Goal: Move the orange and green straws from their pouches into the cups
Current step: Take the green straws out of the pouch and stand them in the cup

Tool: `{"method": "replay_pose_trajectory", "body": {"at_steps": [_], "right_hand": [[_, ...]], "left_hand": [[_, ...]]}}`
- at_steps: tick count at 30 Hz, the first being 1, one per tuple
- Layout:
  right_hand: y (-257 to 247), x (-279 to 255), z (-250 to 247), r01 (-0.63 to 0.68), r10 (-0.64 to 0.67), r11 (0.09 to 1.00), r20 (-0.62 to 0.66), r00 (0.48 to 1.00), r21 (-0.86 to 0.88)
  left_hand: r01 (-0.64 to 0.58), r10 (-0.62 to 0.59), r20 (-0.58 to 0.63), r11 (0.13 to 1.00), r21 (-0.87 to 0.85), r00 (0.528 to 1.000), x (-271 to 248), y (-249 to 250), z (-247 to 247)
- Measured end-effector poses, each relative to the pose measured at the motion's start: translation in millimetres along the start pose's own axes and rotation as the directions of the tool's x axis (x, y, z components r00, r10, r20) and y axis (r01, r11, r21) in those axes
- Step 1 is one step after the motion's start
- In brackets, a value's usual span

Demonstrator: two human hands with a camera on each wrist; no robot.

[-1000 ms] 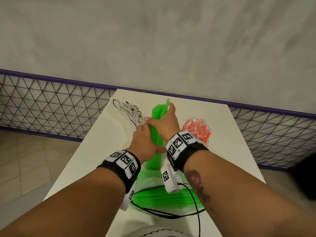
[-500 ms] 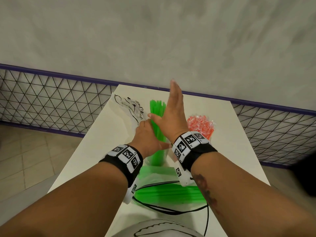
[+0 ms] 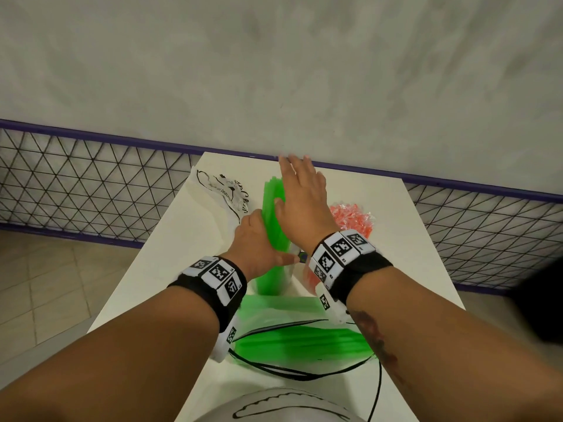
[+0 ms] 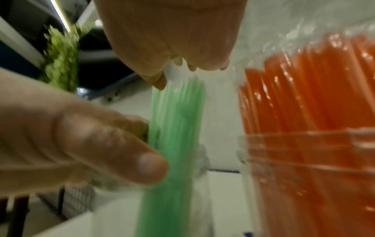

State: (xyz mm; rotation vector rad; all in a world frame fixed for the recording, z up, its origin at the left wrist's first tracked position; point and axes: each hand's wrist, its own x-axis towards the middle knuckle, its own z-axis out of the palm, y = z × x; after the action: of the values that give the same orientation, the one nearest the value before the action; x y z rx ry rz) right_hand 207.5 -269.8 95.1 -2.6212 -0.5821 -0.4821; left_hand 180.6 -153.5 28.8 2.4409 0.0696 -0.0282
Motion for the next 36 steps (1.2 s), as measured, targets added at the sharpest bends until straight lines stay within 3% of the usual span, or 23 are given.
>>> {"method": "replay_pose_trajectory", "body": {"at_steps": [2,3,4,5,6,7,8,9,10,11,13,15,17,19,21,25,28,32,36], "right_hand": [[-12,-16,-16,0.1,-0.071,0.986,-0.208,0.975,0.13],[-16,-28,-22,0.133,-0.083,0.967,-0.228,0.97,0.217],[-20,-42,-30,0.142,-0.102,0.943,-0.144,0.984,0.301],[-22,-56,-38,0.114,-0.136,0.921,0.033,0.99,0.372],[-21,-70,-42,0.063,-0.186,0.911,0.27,0.945,0.409],[-18,-83,-41,0.028,-0.235,0.92,0.494,0.837,0.391],[-13,-95,-35,0.033,-0.264,0.941,0.671,0.693,0.337],[-6,-107,-25,0.079,-0.272,0.957,0.772,0.574,0.278],[0,-120,-9,0.146,-0.26,0.966,0.818,0.514,0.215],[7,-131,8,0.203,-0.242,0.966,0.826,0.509,0.159],[15,-149,39,0.326,-0.266,0.942,0.764,0.588,0.077],[22,-159,61,0.388,-0.312,0.92,0.688,0.655,0.048],[19,-162,69,0.368,-0.314,0.929,0.608,0.729,0.038],[12,-163,67,0.334,-0.291,0.942,0.563,0.773,0.029],[5,-165,67,0.315,-0.264,0.949,0.571,0.777,0.01],[2,-174,74,0.381,-0.288,0.924,0.622,0.728,-0.019],[1,-175,69,0.434,-0.297,0.897,0.615,0.73,-0.083],[0,-172,57,0.34,-0.235,0.939,0.645,0.727,-0.042],[4,-173,46,0.209,-0.203,0.976,0.569,0.797,0.056]], "left_hand": [[0.02,-0.019,0.021,0.998,-0.062,1.0,0,-3,-3],[0.022,-0.021,0.021,0.997,-0.069,1.0,-3,-6,-5],[0.013,-0.012,0.006,0.997,-0.072,1.0,-6,-9,-8],[-0.008,0.005,-0.035,0.996,-0.093,0.999,-11,-14,-12],[-0.043,0.03,-0.103,0.991,-0.13,0.994,-19,-21,-16],[-0.111,0.079,-0.193,0.981,-0.161,0.978,-29,-30,-18],[-0.205,0.154,-0.279,0.965,-0.166,0.948,-41,-38,-21],[-0.296,0.238,-0.314,0.943,-0.151,0.919,-53,-46,-21],[-0.369,0.324,-0.278,0.921,-0.128,0.904,-63,-53,-18],[-0.414,0.392,-0.178,0.904,-0.111,0.903,-71,-60,-12],[-0.409,0.416,0.127,0.909,-0.078,0.9,-82,-67,2],[-0.319,0.314,0.394,0.946,-0.054,0.864,-86,-69,13],[-0.224,0.178,0.546,0.974,0.019,0.819,-87,-68,19],[-0.239,0.133,0.588,0.965,0.106,0.798,-84,-64,19],[-0.262,0.115,0.625,0.953,0.149,0.772,-79,-60,17],[-0.31,0.025,0.723,0.913,0.265,0.691,-72,-60,14],[-0.328,-0.04,0.741,0.88,0.344,0.67,-71,-58,13],[-0.305,-0.079,0.761,0.886,0.35,0.644,-72,-60,10],[-0.215,-0.052,0.764,0.945,0.245,0.643,-72,-57,5]]}}
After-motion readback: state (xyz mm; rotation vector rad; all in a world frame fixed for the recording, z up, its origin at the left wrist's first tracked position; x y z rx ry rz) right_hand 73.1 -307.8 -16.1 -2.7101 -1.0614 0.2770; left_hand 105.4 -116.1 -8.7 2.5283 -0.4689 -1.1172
